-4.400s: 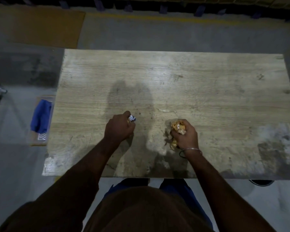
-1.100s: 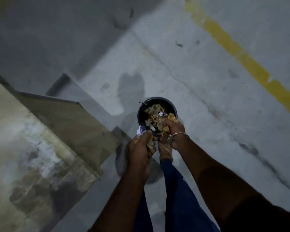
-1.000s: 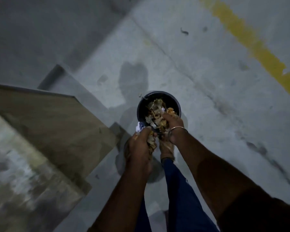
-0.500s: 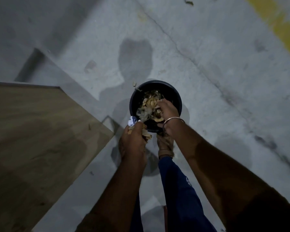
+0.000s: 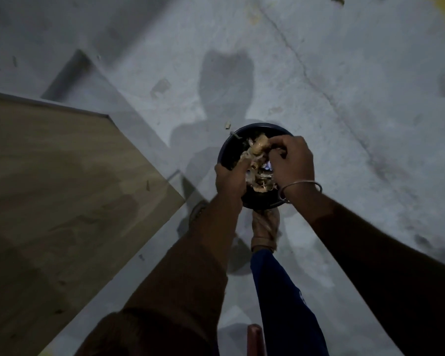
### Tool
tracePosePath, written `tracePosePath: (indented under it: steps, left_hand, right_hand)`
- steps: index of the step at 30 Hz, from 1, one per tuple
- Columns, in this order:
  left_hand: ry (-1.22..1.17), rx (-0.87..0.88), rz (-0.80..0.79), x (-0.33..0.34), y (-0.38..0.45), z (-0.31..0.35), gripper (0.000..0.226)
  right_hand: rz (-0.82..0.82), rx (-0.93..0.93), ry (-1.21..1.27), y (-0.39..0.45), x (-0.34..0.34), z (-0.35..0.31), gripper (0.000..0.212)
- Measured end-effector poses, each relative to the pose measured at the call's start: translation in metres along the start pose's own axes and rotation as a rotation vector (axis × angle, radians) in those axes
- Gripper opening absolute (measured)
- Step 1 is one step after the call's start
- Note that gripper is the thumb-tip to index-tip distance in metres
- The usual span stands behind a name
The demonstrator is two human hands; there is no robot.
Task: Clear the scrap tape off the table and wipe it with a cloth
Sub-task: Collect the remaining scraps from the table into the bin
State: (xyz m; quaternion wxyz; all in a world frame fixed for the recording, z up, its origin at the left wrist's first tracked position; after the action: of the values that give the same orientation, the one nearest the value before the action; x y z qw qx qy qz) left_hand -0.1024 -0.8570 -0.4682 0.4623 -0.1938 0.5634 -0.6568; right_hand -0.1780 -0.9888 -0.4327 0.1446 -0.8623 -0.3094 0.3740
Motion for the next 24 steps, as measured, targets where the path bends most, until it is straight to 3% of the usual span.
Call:
tracePosePath:
  steps: [3, 6, 9, 13, 16, 20, 24]
  left_hand:
    - [0.011, -0.017, 0.086, -0.024, 0.043, -0.039, 0.069]
    - [-0.086, -0.042, 0.099, -0.038, 0.035, -0.043, 0.006]
    - [-0.11, -0.022, 0.057, -0.041, 0.038, -0.056, 0.013]
    - [-0.123, -0.005, 0.002, -0.038, 0.028, -0.065, 0.017]
    - [-0.106, 0.008, -0.003, -0.036, 0.02, -0.069, 0.014]
    - [-0.072, 0.008, 0.0, -0.035, 0.003, -0.067, 0.013]
    - [-0.05, 0.028, -0.016, -0.032, -0.017, -0.054, 0.014]
  right_hand:
    - [-0.15, -0.056, -0.211, 0.029, 0.031, -0.003, 0.032]
    - [-0.309, -0.096, -0.384, 0.06, 0.073, -0.006, 0.042]
    - [-0.369, -0.096, -0.46, 0.084, 0.106, -0.004, 0.048]
    - [-0.344, -0.188, -0.488, 0.097, 0.129, -0.001, 0.03]
    - [-0.268, -0.229, -0.384, 0.092, 0.121, -0.002, 0.025]
    - [-0.173, -0.135, -0.327, 0.07, 0.088, 0.012, 0.026]
    - [-0.339, -0.032, -0.467, 0.041, 0.057, 0.03, 0.031]
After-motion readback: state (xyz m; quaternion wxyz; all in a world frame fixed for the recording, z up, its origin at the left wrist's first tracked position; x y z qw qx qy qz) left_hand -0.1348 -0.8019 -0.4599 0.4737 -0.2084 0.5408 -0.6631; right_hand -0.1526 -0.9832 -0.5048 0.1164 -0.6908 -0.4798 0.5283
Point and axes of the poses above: each hand's wrist, its own y-axis towards the middle knuckle, its own x-axis out of the palm, z = x × y, the point moved 4 cm from there along y, towards the middle knuckle, and after that the axes turned 4 degrees about y, right-handed, at the moved point
